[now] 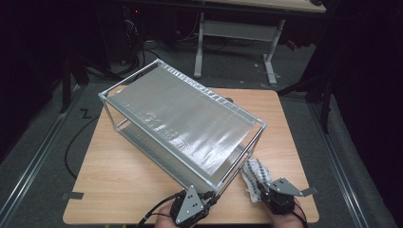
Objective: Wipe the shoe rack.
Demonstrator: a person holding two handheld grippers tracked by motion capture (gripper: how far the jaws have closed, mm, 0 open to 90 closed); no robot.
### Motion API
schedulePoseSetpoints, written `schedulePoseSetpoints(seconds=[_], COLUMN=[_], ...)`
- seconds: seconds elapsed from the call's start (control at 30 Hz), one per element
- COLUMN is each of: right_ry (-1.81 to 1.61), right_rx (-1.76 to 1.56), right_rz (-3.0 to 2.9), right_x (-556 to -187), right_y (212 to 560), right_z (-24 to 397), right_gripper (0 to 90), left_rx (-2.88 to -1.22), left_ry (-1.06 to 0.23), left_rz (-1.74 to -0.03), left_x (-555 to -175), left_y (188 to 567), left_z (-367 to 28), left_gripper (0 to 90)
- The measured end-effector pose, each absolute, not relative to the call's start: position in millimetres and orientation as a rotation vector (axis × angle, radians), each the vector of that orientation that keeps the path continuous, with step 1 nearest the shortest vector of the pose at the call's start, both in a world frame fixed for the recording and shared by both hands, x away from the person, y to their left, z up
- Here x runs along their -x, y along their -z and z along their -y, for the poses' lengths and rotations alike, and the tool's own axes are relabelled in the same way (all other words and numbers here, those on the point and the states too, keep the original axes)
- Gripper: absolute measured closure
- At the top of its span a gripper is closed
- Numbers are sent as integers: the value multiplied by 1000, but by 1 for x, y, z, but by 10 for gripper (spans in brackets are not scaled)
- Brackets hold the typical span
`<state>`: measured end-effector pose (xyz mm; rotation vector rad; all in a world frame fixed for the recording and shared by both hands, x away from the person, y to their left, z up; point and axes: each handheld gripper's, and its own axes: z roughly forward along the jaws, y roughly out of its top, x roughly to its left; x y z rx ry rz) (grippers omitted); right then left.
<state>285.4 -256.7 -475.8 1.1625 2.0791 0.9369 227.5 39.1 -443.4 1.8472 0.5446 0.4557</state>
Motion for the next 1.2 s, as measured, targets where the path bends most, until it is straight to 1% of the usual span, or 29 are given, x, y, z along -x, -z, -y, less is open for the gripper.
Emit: schedulePoseSetpoints(seconds=[0.17, 0.37, 0.63, 1.0, 1.2], right_ry=[-980, -935, -940, -916, -988], right_rx=[-1075, -1061, -1086, -1088, -1101], right_rz=[-2126, -2241, -2288, -2288, -2248], right_x=[-302, -330, -340, -338, -328], right_y=[474, 490, 496, 497, 495], right_z=[222, 194, 191, 191, 197], right_gripper=[748, 739, 761, 761, 756], left_rx=[-1856, -1867, -1879, -1856, -1913], left_ry=[-442, -437, -463, -536, -555], left_rz=[-538, -532, -528, -667, -634], left_x=[-215, -206, -206, -216, -218], left_y=[442, 441, 441, 440, 435], left_z=[-48, -59, -68, -94, -92], left_gripper=[801, 801, 796, 801, 794])
